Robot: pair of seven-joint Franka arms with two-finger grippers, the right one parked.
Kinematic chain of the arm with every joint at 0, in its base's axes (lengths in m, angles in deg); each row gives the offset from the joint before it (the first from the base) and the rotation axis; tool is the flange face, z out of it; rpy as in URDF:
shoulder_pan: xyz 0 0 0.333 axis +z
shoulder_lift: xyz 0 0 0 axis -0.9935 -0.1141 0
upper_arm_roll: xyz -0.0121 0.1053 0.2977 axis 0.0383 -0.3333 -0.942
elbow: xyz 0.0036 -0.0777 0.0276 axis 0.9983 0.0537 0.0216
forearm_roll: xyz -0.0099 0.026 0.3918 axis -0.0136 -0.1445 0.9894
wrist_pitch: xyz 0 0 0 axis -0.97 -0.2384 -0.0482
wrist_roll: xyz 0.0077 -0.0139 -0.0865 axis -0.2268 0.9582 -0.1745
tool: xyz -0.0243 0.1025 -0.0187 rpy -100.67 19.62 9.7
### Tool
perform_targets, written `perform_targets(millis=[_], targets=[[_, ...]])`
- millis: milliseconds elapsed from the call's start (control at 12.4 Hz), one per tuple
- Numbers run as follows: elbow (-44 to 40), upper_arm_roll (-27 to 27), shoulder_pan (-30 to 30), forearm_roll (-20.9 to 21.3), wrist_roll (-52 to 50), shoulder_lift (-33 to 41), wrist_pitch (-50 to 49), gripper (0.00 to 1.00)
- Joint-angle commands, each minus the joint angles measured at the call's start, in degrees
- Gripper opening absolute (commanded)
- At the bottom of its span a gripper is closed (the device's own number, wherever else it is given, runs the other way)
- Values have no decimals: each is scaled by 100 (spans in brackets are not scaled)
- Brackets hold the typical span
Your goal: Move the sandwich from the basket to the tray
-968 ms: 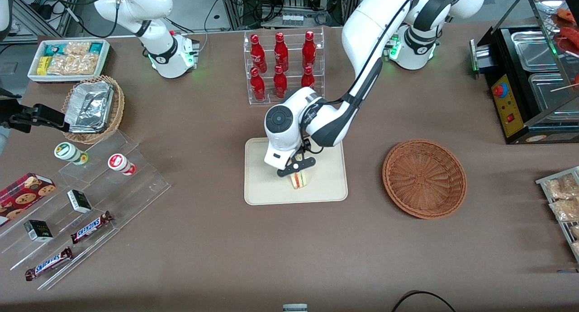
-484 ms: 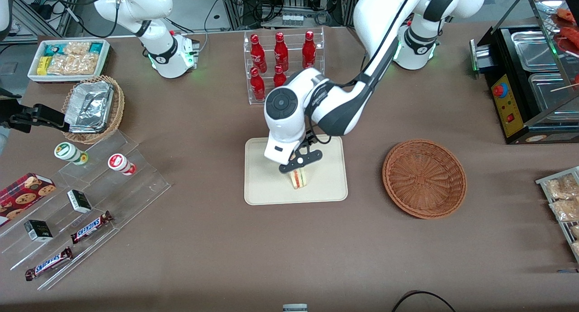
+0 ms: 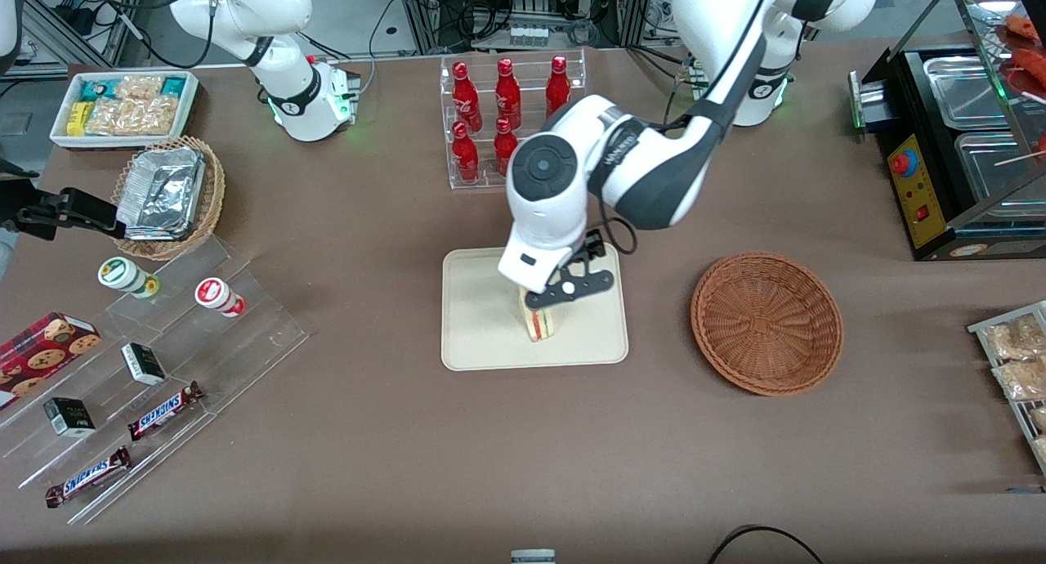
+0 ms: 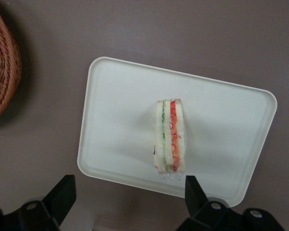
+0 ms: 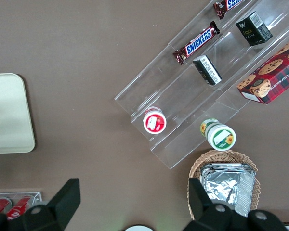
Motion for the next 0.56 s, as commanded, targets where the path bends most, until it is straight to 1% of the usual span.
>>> perform_targets(millis=[0, 242, 323, 403, 484], targets=[[662, -44, 283, 177, 382, 561, -148, 100], [1155, -44, 836, 186, 1294, 1044, -165, 100], [1426, -44, 960, 178, 1627, 1263, -200, 100], [1881, -44, 1092, 177, 1935, 1579, -35, 100], [2191, -44, 1354, 169, 2121, 1852, 175, 100]])
